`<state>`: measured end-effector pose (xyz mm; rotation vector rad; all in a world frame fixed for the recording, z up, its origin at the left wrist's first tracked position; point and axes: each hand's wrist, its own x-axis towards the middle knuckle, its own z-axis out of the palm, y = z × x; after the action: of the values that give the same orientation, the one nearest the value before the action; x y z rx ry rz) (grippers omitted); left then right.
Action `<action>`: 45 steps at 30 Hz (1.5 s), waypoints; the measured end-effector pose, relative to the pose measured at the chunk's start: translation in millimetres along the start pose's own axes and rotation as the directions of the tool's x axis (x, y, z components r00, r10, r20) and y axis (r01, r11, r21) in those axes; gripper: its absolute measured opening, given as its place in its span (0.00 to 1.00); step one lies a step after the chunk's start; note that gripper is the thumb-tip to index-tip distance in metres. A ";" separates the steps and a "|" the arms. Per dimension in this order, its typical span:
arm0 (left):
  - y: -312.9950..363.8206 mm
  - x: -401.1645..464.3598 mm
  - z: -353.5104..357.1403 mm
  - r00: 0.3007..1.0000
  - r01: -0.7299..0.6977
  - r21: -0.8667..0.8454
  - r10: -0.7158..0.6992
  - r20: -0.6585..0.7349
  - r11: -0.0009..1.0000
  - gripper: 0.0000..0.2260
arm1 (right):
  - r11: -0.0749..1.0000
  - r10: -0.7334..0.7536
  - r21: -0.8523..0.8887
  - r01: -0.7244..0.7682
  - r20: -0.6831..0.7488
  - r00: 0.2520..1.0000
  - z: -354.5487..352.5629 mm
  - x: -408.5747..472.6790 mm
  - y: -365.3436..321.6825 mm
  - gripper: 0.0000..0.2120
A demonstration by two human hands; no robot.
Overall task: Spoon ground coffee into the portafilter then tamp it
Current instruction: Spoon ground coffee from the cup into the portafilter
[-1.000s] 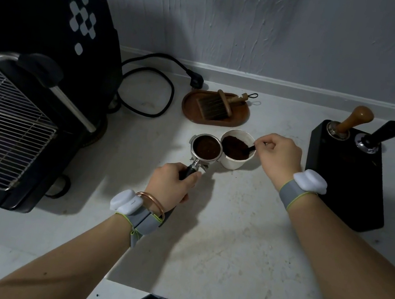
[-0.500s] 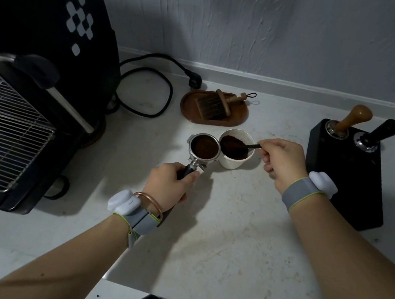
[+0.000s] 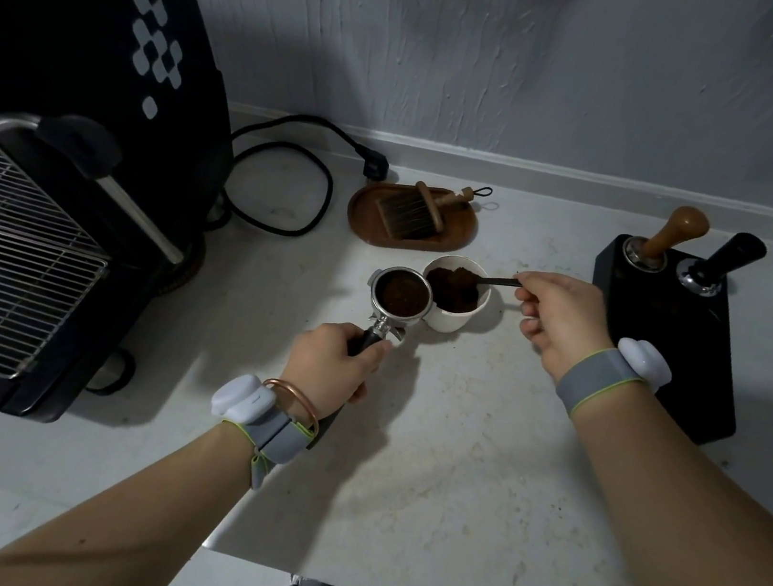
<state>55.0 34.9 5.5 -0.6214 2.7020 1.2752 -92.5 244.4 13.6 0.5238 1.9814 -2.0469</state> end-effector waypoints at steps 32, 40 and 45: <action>7.1 0.9 -2.5 1.000 0.016 -0.034 -0.015 0.018 0.999 0.15 | 0.587 -0.701 -0.318 0.745 0.262 0.664 18.7 -55.4 -9.1 0.03; -1.2 1.7 -2.2 1.000 0.029 0.022 -0.029 -0.003 0.999 0.16 | 0.524 -0.670 -0.548 0.652 0.207 0.713 10.8 -22.5 3.9 0.03; -5.7 1.1 -2.1 0.999 0.036 0.043 -0.036 0.013 0.998 0.16 | 0.462 -0.642 -0.615 0.639 0.265 0.719 18.2 -14.1 16.2 0.05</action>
<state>56.5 29.8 2.5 -0.6506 2.6865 1.2055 -74.6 224.5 5.0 -0.4792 3.0114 -1.3442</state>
